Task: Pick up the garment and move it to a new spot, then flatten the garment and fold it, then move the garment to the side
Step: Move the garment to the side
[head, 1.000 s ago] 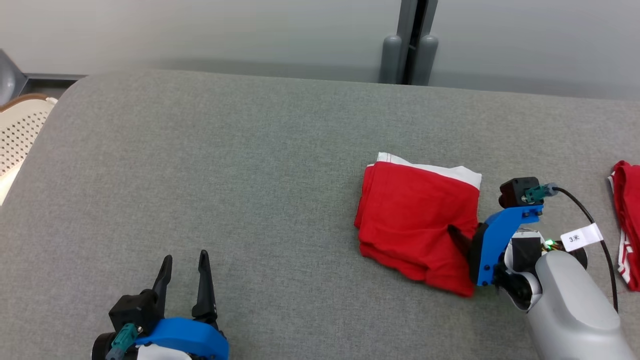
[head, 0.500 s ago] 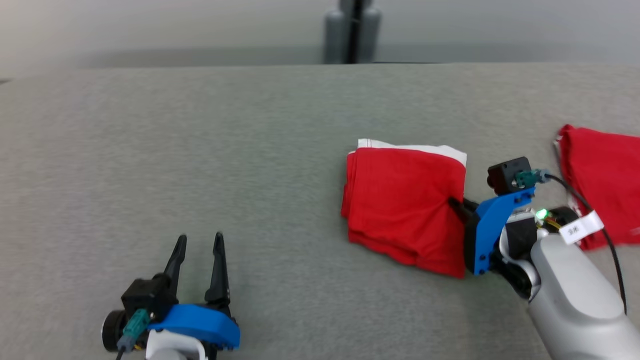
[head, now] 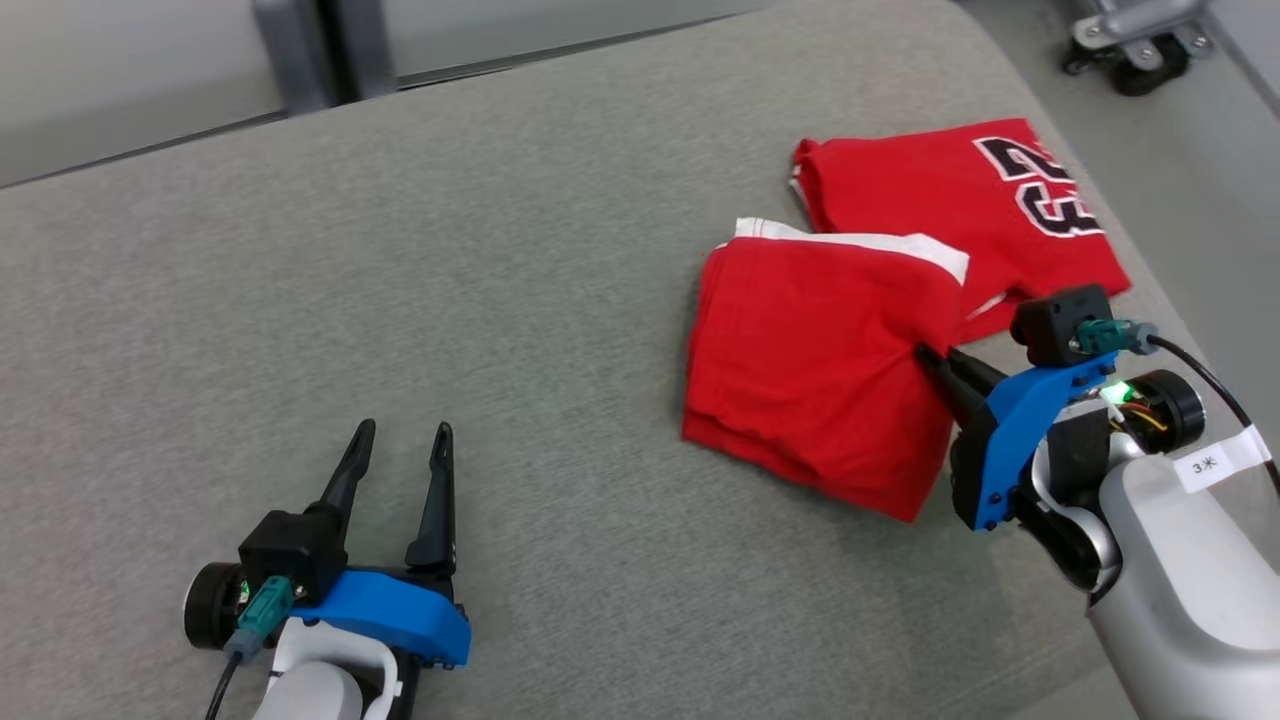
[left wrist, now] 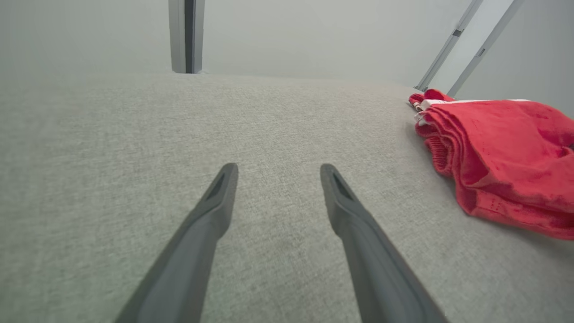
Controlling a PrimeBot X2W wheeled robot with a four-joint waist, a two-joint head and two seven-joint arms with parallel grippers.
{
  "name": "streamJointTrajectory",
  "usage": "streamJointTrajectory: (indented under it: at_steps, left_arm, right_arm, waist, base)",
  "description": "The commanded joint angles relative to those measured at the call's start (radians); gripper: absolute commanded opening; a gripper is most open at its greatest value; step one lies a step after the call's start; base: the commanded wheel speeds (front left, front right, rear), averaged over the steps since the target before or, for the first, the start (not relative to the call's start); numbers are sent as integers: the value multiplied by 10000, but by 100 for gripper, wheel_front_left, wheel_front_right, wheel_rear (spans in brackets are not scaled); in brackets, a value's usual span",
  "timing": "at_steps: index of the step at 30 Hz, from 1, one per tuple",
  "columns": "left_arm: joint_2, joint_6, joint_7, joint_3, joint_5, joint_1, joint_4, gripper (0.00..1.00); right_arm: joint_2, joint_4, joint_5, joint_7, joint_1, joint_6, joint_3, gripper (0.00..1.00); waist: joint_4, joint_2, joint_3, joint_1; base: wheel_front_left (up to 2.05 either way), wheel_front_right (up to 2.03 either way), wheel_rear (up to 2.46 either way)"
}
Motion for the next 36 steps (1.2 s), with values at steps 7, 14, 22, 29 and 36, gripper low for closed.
streamJointTrajectory:
  at_steps: [7,14,22,29,36]
  left_arm:
    - [168,8,306,-213,100,-80,-299,100]
    - [7,-18,286,-404,84,-112,-293,100]
    - [-60,-45,274,-635,117,-40,-247,100]
    - [-115,-63,323,-946,222,-73,-420,100]
    - [-151,-113,374,-1182,238,-233,-374,100]
  right_arm:
    - [21,83,-67,11,-457,1,-234,0]
    - [-1221,565,-329,616,-1086,0,-696,0]
    - [-2864,1226,-704,1450,-1890,0,-1333,0]
    - [-3596,1577,-1201,1558,-2539,0,-1684,0]
    - [-3070,2239,-1850,1608,-2303,0,-2315,100]
  waist:
    - [-278,0,-36,-1]
    - [716,0,-61,-1]
    - [2049,0,224,-1]
    - [2631,0,577,-1]
    - [2667,0,764,-1]
  base:
    - [0,0,0]
    - [0,0,0]
    - [0,0,0]
    - [0,0,0]
    - [0,0,0]
